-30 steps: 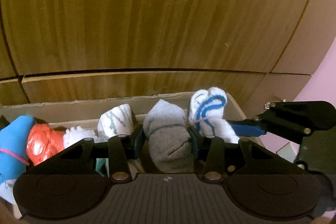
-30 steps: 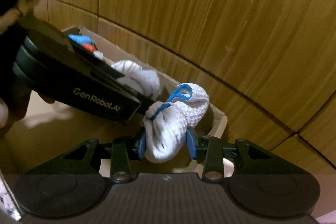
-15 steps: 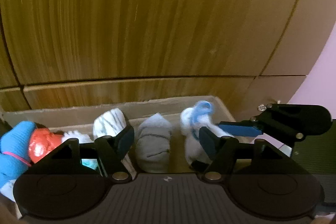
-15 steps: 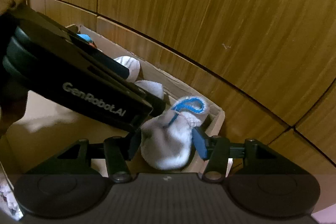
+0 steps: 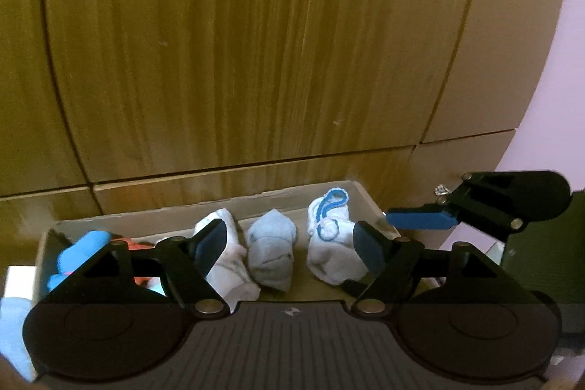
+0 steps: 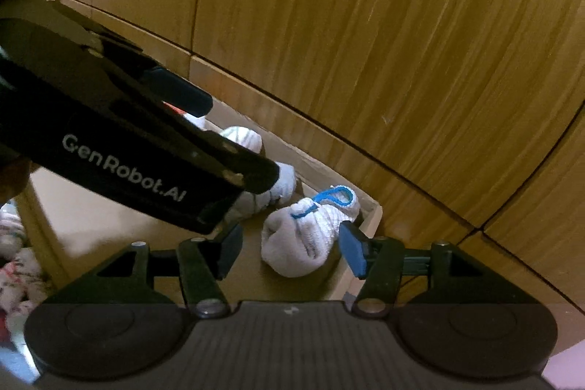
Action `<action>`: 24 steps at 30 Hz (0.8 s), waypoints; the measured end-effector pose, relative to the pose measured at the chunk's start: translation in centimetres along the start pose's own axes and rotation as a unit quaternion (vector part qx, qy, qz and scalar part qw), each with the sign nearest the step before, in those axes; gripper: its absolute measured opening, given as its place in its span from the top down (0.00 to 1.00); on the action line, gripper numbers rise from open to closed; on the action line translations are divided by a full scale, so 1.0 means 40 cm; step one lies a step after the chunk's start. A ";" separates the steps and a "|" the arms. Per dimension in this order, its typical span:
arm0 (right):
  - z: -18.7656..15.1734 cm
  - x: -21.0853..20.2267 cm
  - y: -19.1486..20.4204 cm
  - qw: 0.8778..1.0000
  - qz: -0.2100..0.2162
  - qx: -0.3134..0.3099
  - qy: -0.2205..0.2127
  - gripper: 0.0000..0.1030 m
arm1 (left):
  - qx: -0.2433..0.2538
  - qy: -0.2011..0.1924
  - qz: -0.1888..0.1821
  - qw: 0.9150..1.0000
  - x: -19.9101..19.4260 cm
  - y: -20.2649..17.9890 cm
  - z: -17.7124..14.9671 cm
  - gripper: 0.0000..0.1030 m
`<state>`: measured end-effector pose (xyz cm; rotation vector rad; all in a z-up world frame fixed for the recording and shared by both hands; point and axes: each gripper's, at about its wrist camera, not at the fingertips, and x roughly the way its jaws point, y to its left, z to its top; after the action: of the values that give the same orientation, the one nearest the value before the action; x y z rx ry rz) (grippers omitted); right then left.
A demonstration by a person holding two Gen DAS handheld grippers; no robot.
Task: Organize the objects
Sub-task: 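Place the grey and blue-trimmed socks in the tray in the row and open both tools, then withdraw both tools from the tray back toward the sock pile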
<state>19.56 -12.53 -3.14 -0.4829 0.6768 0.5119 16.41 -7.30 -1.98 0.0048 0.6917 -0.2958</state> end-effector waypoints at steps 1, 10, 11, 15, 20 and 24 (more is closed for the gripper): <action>0.003 -0.018 0.007 1.000 0.001 0.001 -0.003 0.46 | 0.004 -0.001 0.002 1.000 0.000 -0.006 -0.002 0.21; -0.019 -0.163 0.018 1.000 -0.009 -0.003 -0.021 0.44 | 0.020 -0.022 0.020 0.999 -0.103 -0.012 -0.039 0.20; -0.021 -0.169 0.024 1.000 -0.009 -0.002 -0.024 0.43 | 0.022 -0.024 0.023 0.999 -0.112 -0.013 -0.045 0.20; -0.031 -0.191 0.044 0.999 -0.013 0.001 -0.034 0.42 | 0.034 -0.028 0.033 0.998 -0.165 -0.015 -0.075 0.20; -0.068 -0.261 0.076 0.998 -0.014 0.016 -0.052 0.38 | 0.040 -0.046 0.039 0.997 -0.249 -0.009 -0.129 0.18; -0.119 -0.300 0.104 0.998 -0.015 0.032 -0.060 0.38 | 0.040 -0.061 0.045 0.996 -0.320 0.002 -0.199 0.18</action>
<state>6.92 -15.45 0.85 -0.3983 0.5680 0.4855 2.10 -2.98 -0.08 0.0939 0.5560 -0.2348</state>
